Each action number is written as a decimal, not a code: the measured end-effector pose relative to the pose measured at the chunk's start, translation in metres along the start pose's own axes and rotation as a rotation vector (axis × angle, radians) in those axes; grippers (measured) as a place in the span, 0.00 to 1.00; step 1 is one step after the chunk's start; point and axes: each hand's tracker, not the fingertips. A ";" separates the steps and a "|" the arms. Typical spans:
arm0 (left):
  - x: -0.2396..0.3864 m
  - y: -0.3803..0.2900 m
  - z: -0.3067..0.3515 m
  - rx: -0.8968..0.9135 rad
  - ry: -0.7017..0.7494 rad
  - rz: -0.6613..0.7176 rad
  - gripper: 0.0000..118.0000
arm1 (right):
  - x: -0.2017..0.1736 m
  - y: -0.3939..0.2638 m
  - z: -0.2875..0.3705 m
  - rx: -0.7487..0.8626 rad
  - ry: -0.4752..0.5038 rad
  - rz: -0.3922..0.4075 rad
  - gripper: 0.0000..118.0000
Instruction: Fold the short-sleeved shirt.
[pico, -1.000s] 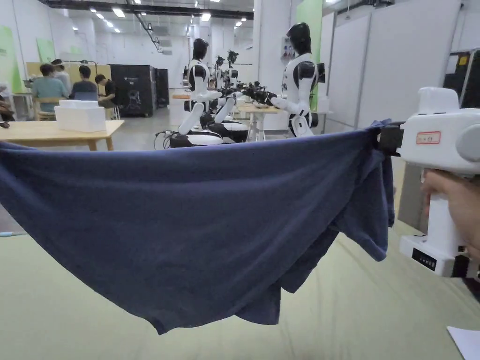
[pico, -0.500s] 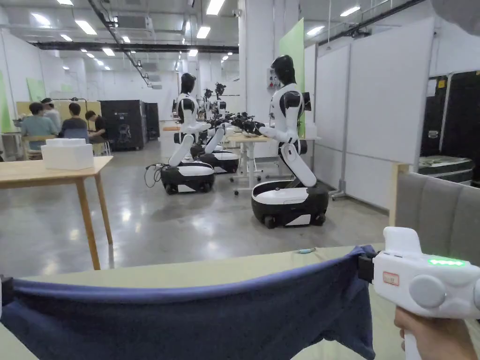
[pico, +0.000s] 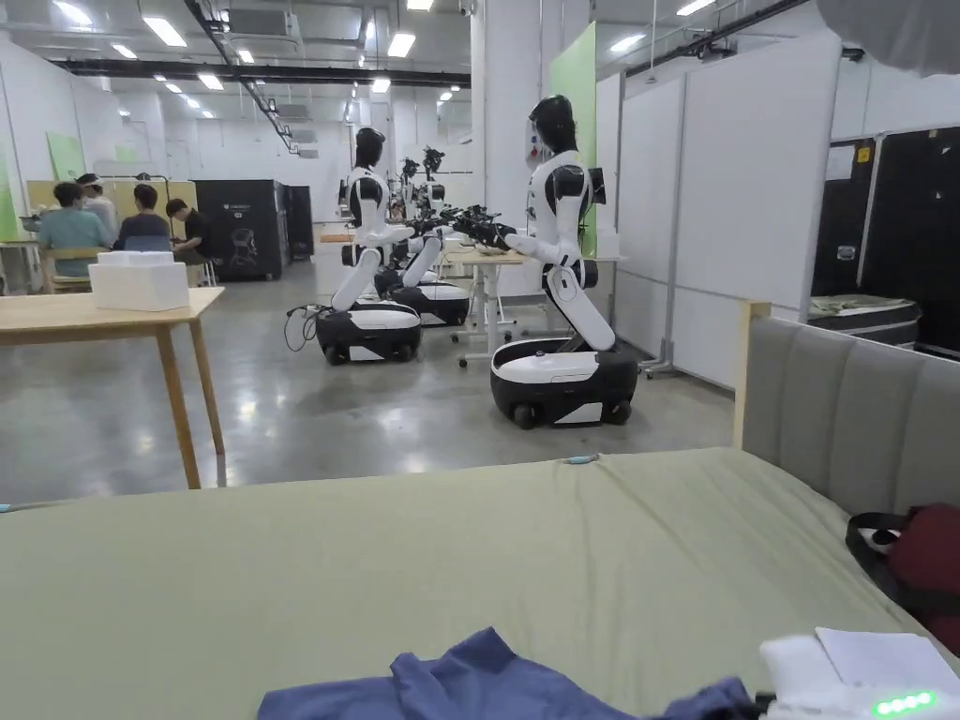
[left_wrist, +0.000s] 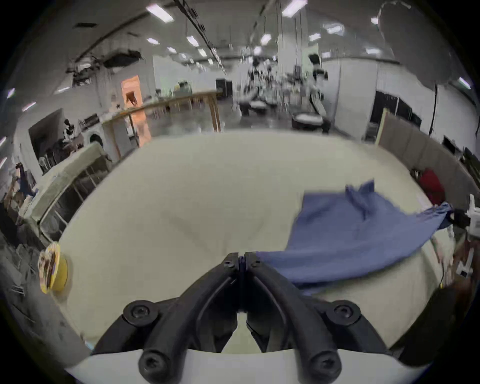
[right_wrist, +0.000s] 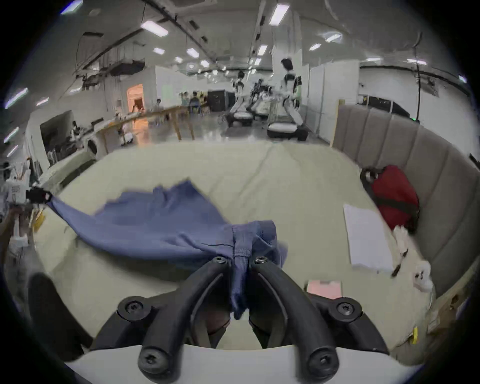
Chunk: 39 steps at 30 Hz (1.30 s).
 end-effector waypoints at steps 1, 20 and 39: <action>-0.001 -0.021 -0.004 -0.028 0.009 0.001 0.00 | -0.003 -0.021 -0.002 -0.030 0.007 0.016 0.10; 0.061 -0.045 0.125 0.375 0.060 -0.041 0.48 | -0.074 0.004 0.117 0.423 -0.008 -0.032 0.39; -0.006 -0.062 -0.036 0.079 0.069 -0.007 0.99 | -0.089 0.043 0.000 0.254 0.064 -0.021 0.00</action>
